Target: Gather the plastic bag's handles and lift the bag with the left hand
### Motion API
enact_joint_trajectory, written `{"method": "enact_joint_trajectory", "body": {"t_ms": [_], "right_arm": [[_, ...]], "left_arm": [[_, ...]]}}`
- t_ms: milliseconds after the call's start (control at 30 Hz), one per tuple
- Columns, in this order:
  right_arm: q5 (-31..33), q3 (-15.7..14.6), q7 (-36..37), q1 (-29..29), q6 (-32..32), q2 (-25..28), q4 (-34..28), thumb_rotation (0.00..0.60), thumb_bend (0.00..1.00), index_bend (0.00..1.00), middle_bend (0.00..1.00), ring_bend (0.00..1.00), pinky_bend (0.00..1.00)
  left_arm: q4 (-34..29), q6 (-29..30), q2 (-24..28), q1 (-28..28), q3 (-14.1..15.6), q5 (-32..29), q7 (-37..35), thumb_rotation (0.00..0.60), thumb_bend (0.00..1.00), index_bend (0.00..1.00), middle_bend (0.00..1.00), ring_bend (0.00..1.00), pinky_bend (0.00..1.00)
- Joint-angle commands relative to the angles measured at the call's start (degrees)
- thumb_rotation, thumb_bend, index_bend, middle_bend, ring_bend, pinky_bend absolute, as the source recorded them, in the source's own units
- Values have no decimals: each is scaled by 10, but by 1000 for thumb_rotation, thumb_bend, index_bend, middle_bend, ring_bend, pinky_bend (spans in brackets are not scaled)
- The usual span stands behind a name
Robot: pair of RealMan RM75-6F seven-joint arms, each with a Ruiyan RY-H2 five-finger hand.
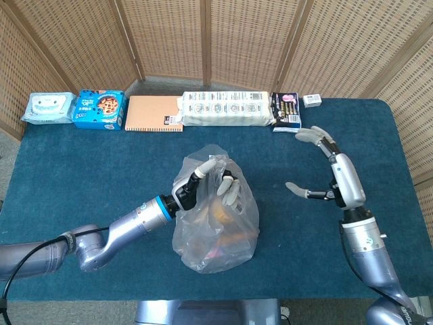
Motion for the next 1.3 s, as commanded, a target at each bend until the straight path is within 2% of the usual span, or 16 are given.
{"method": "enact_joint_trajectory", "body": {"t_ms": [33, 167, 467, 533, 667, 833, 900, 933, 1167, 1300], "right_arm": [[-20, -14, 29, -20, 15, 8, 24, 598, 121, 241, 208, 110, 111], [-34, -30, 54, -43, 41, 1, 62, 600, 122, 255, 209, 113, 115], [-39, -49, 75, -48, 38, -18, 108, 600, 123, 257, 211, 118, 116], [-36, -52, 80, -50, 37, -24, 120, 600, 123, 260, 214, 123, 119], [-37, -60, 83, -53, 38, -34, 142, 600, 126, 267, 216, 128, 123], [-44, -67, 83, -57, 46, -48, 163, 600, 141, 278, 231, 142, 138], [-49, -71, 80, -58, 49, -53, 174, 600, 152, 288, 246, 163, 160], [-47, -73, 75, -60, 52, -59, 185, 600, 156, 293, 253, 173, 170], [-53, -85, 87, -70, 57, -73, 215, 600, 169, 351, 293, 232, 216], [-58, -92, 97, -76, 59, -74, 230, 600, 169, 365, 293, 233, 216]], "left_arm": [[-6, 4, 7, 1, -5, 2, -23, 0, 289, 728, 650, 678, 533], [-13, 1, 14, -3, -13, 1, -65, 0, 288, 728, 650, 678, 534], [-33, -2, 27, -10, -40, -17, -128, 0, 290, 728, 650, 691, 620], [-44, -6, 36, -12, -50, -27, -130, 0, 314, 728, 653, 706, 642], [-66, -18, 51, -15, -77, -66, -120, 6, 428, 736, 709, 772, 720], [-90, -31, 69, -17, -109, -104, -102, 109, 480, 758, 774, 809, 755], [-99, -38, 76, -19, -124, -121, -94, 179, 489, 779, 793, 818, 766], [-105, -44, 83, -25, -141, -139, -85, 203, 493, 789, 801, 825, 770], [-139, -72, 109, -42, -207, -232, -24, 372, 533, 870, 901, 918, 822], [-156, -83, 120, -47, -240, -279, 2, 424, 554, 898, 929, 950, 838]]}}
